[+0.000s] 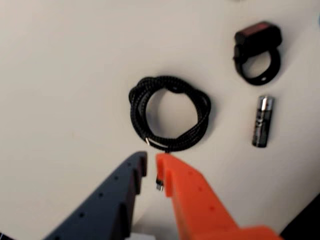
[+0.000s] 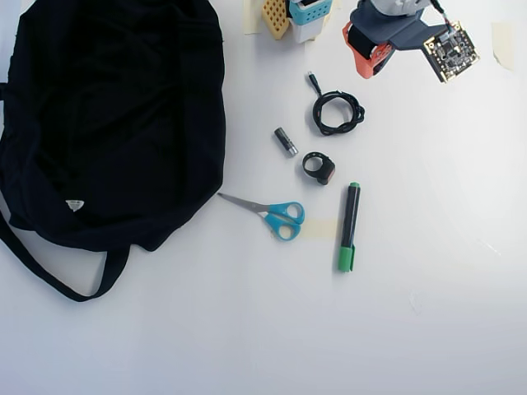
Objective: Put the cable into the black bag
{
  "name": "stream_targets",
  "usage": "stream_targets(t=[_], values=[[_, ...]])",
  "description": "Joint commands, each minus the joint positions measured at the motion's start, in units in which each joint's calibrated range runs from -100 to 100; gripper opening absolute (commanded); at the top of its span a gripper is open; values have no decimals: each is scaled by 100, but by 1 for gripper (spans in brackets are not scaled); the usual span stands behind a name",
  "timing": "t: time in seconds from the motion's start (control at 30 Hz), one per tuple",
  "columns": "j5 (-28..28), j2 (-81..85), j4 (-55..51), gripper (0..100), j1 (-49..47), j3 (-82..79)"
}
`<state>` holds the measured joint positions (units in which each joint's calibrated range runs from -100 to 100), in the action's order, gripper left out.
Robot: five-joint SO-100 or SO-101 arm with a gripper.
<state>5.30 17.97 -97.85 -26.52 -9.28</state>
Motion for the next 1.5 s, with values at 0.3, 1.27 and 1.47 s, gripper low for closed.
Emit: stream_targets(t=[0.3, 1.27, 1.47], values=[[78, 178, -77, 21, -10, -743], [-388, 37, 3196, 31, 439, -3655], [-388, -295, 3239, 31, 700, -3646]])
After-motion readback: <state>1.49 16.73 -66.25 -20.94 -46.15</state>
